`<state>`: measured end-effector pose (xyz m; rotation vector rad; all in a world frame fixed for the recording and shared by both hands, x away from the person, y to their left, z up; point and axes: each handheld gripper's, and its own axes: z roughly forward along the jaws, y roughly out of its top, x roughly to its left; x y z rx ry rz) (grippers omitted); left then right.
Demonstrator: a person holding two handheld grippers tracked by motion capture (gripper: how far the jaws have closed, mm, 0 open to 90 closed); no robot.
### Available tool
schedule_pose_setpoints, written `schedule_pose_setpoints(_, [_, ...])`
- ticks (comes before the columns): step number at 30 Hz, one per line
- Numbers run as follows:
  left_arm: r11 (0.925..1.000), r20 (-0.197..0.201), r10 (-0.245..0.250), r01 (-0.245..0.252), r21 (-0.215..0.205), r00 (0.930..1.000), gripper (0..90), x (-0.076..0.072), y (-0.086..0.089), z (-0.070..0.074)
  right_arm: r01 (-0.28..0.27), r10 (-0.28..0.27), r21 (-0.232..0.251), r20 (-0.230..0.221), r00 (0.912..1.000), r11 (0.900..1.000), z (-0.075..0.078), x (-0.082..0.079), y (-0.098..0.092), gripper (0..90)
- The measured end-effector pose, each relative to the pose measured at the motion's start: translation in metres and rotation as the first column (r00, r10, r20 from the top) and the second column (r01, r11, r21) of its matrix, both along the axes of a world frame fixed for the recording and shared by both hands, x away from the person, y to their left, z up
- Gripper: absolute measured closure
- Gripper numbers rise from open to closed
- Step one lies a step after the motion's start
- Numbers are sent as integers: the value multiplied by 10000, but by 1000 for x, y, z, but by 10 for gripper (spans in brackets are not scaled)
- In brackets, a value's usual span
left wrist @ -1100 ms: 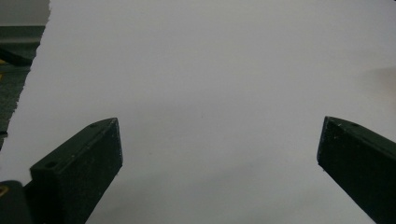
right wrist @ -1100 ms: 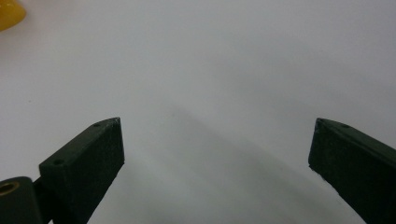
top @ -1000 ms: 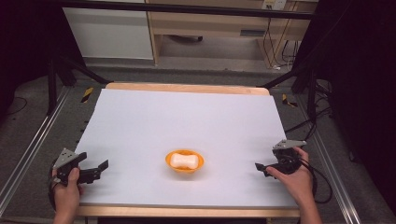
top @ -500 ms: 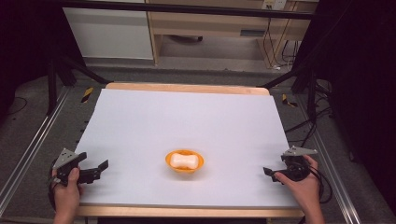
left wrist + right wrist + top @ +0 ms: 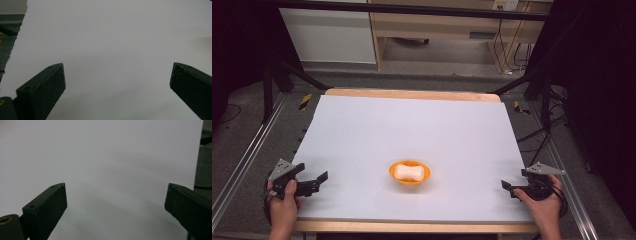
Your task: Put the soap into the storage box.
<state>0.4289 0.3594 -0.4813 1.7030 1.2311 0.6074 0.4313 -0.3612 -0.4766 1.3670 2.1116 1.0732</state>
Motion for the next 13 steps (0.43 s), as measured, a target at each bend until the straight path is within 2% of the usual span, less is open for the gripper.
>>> schedule_pose_setpoints(1, [10000, 2, -4, 4, 8, 10000, 0, 0, 0, 0, -9, 10, -107, 146, 9999, 9999, 0, -1, -2, 52])
schedule_pose_setpoints(3, [10000, -2, -8, 8, 20, 10000, 0, 0, 0, 0, 96, -97, 34, 269, 9996, 9999, -1, -3, -5, 53])
schedule_pose_setpoints(8, [10000, -1, -5, 5, 15, 10000, 0, 0, 0, 0, 168, -173, 124, 397, 9991, 9998, -3, -6, -4, 57])
schedule_pose_setpoints(13, [10000, 3, -20, 20, 28, 10000, 0, 0, 0, 0, 169, -169, -1, 221, 9996, 9999, -5, -4, -2, 70])
